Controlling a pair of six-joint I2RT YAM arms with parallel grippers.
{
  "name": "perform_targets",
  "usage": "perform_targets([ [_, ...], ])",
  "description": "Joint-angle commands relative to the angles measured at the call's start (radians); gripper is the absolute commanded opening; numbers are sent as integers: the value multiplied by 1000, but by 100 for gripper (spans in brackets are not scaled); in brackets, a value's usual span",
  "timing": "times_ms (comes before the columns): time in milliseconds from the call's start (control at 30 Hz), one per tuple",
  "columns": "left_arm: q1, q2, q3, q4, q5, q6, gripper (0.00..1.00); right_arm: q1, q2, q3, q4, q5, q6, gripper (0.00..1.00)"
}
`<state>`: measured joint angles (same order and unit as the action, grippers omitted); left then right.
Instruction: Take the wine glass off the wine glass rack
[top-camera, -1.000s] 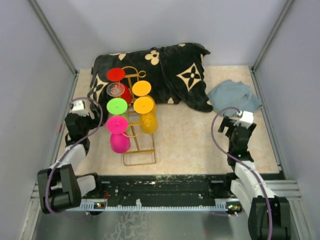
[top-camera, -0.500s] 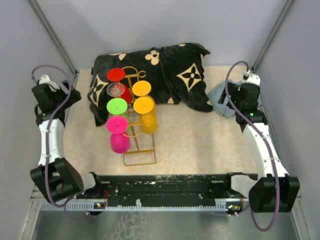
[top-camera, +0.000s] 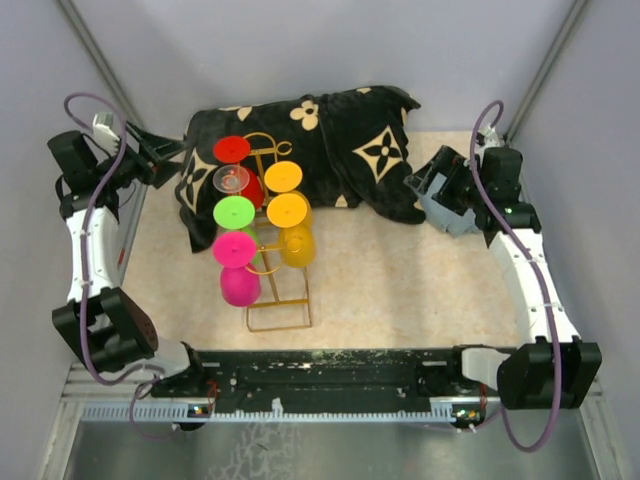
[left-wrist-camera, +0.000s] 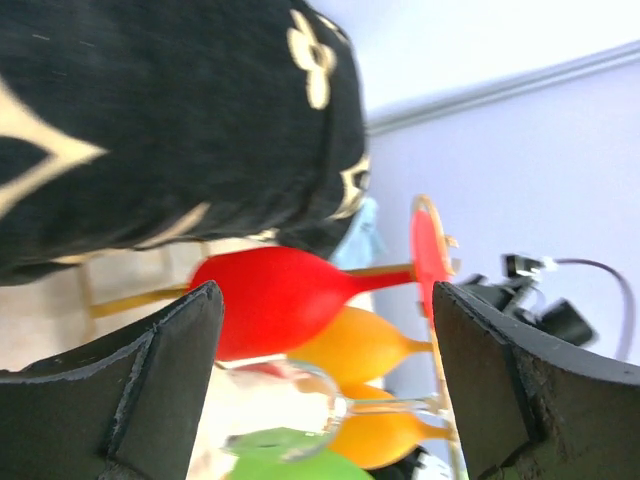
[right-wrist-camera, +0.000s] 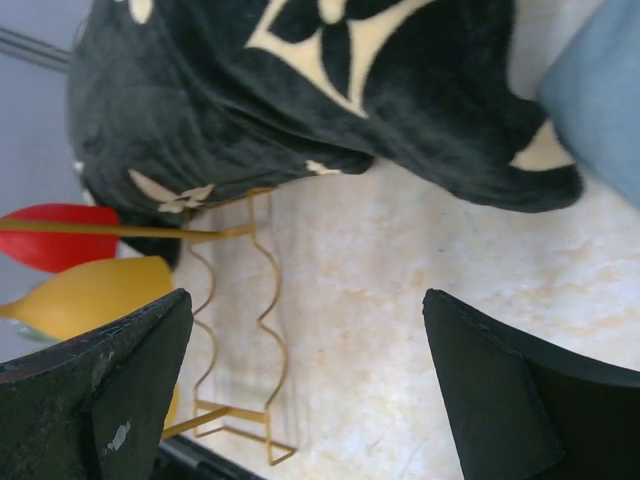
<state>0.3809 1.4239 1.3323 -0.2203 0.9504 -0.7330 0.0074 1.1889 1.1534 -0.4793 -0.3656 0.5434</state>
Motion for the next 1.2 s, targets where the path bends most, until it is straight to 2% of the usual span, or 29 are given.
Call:
perform_targets([
  [0, -59, 13, 59, 184, 174, -280, 89, 30, -21, 49, 105, -138, 118, 98],
  [200, -134, 79, 140, 226, 200, -393, 82, 55, -15, 52, 121, -135, 147, 98],
  [400, -141, 98, 140, 121, 201, -333, 78, 55, -21, 55, 101, -128, 132, 98],
  [667, -159, 125, 187, 63, 200, -292, 72, 55, -17, 52, 107, -124, 133, 98],
  [833, -165, 118, 157, 35, 199, -276, 68, 55, -21, 49, 102, -117, 129, 98],
  [1167, -169, 118, 148, 22, 225, -272, 47, 55, -19, 34, 112, -114, 133, 98],
])
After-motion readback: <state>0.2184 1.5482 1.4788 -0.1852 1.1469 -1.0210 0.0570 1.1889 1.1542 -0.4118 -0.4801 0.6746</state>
